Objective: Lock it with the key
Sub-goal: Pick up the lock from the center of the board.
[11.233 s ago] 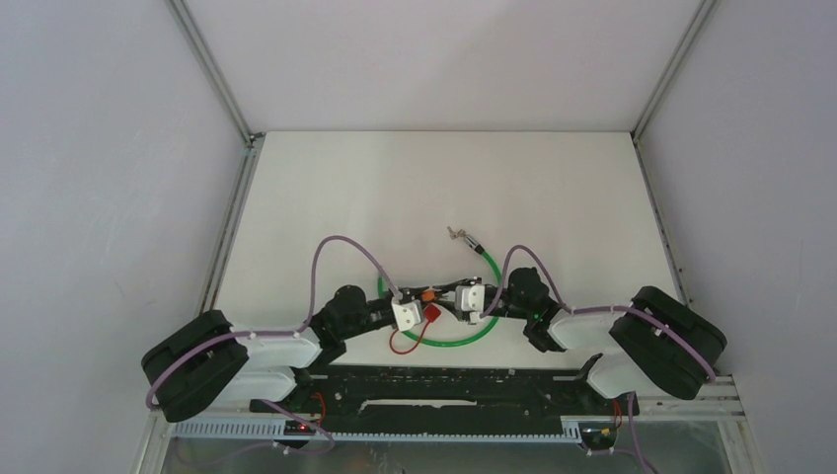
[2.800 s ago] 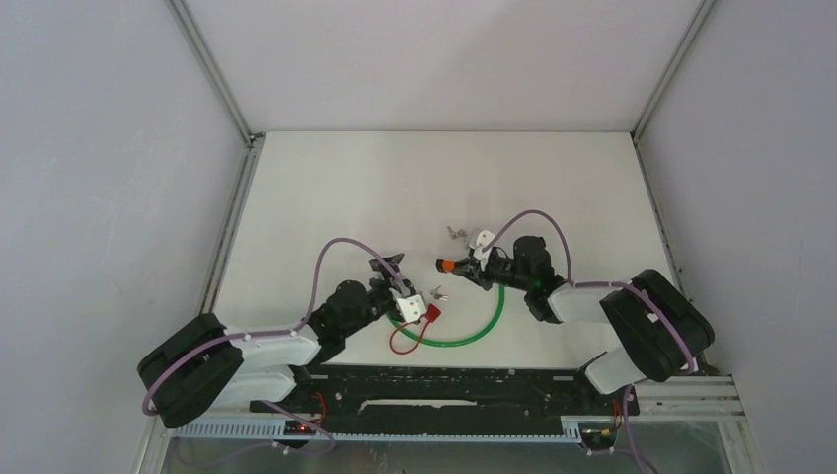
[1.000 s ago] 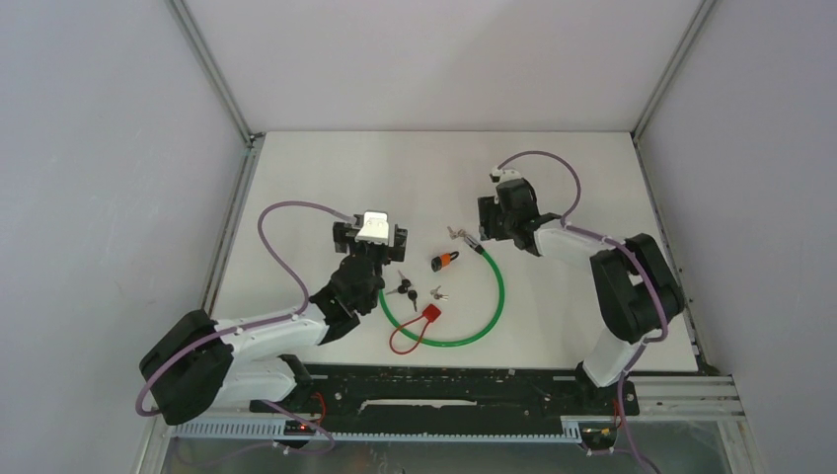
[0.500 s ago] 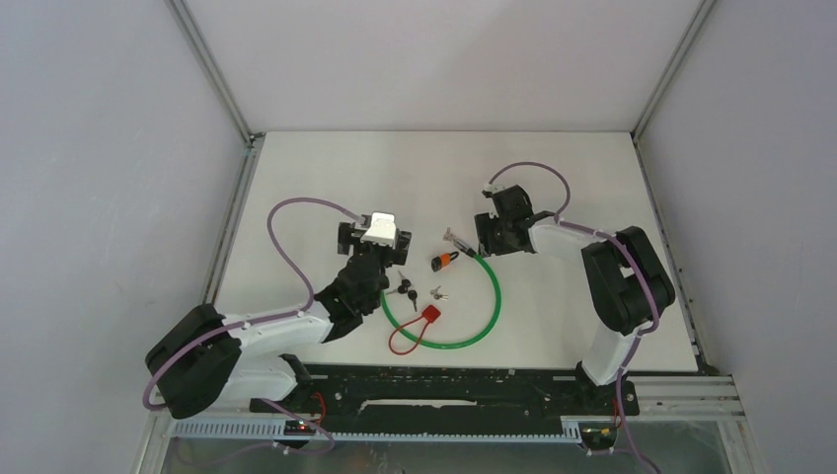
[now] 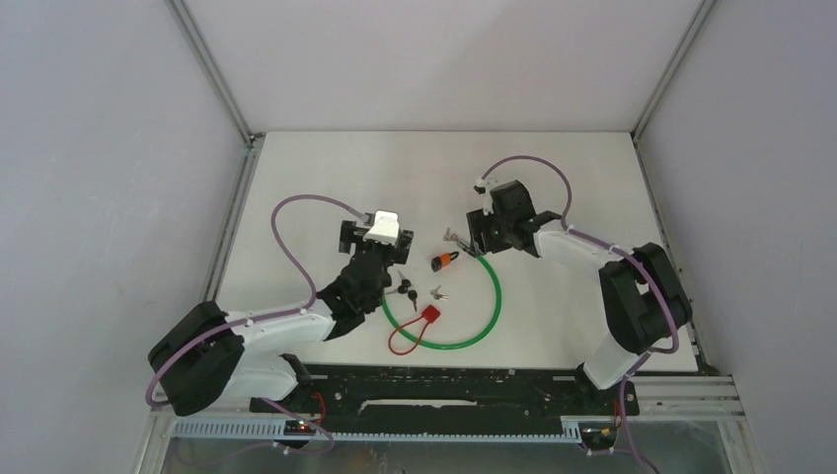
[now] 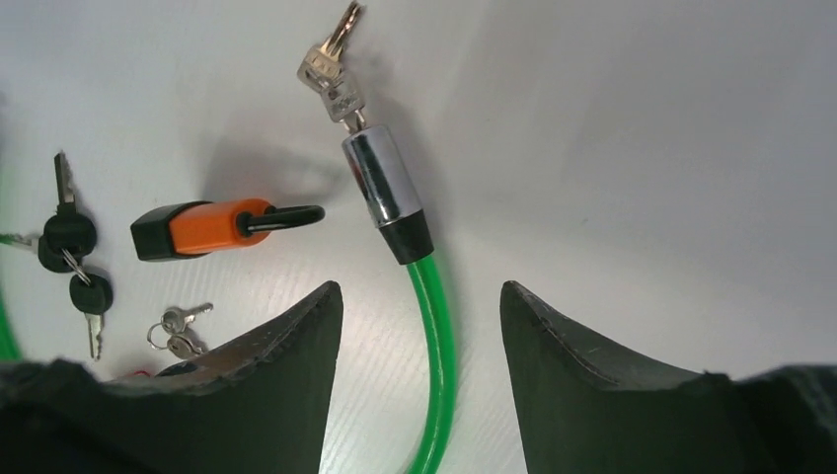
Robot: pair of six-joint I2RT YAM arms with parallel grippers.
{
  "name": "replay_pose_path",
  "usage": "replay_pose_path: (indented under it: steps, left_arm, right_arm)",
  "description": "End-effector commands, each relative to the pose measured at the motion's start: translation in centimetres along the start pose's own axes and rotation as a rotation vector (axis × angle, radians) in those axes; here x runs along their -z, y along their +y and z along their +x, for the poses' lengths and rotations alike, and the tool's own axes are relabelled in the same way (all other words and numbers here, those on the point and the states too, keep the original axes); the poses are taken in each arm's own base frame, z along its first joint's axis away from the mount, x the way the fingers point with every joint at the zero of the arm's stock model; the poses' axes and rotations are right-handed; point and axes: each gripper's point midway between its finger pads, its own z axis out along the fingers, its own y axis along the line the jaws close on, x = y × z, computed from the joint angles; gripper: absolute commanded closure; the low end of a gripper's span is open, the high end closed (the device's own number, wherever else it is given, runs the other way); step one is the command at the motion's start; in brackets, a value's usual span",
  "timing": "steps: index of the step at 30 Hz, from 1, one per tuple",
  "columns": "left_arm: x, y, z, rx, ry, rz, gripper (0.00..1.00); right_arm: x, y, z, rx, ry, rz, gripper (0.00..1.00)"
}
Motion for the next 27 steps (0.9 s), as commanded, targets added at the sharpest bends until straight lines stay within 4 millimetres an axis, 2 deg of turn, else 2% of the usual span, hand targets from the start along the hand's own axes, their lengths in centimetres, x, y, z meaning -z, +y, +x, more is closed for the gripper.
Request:
replay_pose_path:
  steps: [1, 7, 17, 19, 22, 27]
  left_arm:
    - [-0.6, 0.0, -2.1, 0.025, -0.031, -0.03, 0.0]
    - [-0.7, 0.0, -2.1, 0.015, -0.024, -0.034, 0.0]
    - [-0.7, -0.1, -1.9, 0.003, -0.018, -0.034, 0.0]
    - [-0.8, -0.1, -1.8, 0.001, -0.017, -0.036, 0.0]
    - [-0.9, -0.3, -1.8, -0.002, -0.015, -0.034, 0.0]
    - [-1.0, -0.9, -1.6, -0.013, -0.009, -0.009, 0.0]
  right_arm:
    - [-1.0, 1.3, 1.1, 0.045, 0.088, -0.062, 0.39]
    - [-2.6, 1.1, 2.9, 0.087, 0.198, -0.015, 0.41]
    - [-3.0, 0.1, 3.2, 0.107, 0.214, 0.045, 0.56]
    - [-3.2, 0.0, 3.4, 0.109, 0.222, 0.048, 0.66]
    - [-3.3, 0.3, 2.8, 0.105, 0.197, 0.043, 0.98]
    - [-2.9, 0.0, 1.5, 0.147, 0.125, 0.124, 1.0]
